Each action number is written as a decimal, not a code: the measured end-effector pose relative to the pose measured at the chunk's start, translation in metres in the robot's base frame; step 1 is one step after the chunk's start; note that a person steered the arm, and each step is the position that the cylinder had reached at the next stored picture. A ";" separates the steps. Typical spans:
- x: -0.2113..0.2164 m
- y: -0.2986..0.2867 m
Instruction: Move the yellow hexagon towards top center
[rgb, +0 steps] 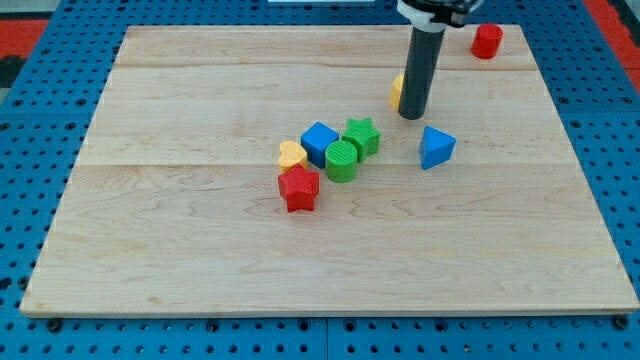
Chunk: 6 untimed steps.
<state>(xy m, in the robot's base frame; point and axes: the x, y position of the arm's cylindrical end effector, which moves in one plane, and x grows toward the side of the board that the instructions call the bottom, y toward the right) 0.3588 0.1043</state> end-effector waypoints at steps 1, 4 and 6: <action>-0.008 0.006; -0.030 -0.017; -0.047 0.001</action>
